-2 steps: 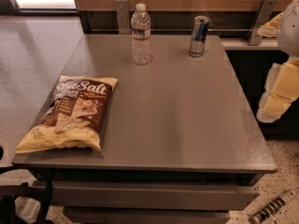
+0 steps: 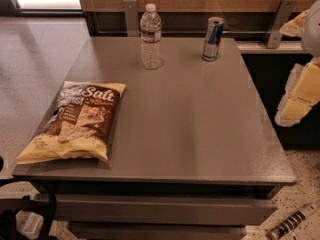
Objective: Move redbull can near brown chip bag
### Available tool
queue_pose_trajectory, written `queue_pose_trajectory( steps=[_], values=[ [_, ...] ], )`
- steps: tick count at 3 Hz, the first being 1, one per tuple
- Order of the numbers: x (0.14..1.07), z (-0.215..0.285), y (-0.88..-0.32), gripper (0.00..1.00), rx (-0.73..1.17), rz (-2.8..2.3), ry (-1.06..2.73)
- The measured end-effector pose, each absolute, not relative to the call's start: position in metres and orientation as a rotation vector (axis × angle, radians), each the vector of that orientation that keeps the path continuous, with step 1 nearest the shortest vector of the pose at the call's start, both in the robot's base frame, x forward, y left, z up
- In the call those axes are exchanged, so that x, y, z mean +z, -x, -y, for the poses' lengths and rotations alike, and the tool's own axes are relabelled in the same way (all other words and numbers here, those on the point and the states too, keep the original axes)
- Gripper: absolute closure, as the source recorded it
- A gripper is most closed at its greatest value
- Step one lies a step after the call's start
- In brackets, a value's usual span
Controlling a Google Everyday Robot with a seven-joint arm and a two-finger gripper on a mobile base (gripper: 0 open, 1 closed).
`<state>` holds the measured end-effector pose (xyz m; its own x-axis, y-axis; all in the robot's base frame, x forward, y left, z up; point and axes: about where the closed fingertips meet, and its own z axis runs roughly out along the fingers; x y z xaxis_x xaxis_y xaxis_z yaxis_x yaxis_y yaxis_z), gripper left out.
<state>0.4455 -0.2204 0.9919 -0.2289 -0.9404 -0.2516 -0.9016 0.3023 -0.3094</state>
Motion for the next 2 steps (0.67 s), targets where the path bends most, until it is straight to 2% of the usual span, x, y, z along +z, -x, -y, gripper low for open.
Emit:
queue_pose_trajectory(
  steps=[2],
  values=[
    [0.986,0.268,-0.522,0.00,-0.005,-2.053,1.223]
  ],
)
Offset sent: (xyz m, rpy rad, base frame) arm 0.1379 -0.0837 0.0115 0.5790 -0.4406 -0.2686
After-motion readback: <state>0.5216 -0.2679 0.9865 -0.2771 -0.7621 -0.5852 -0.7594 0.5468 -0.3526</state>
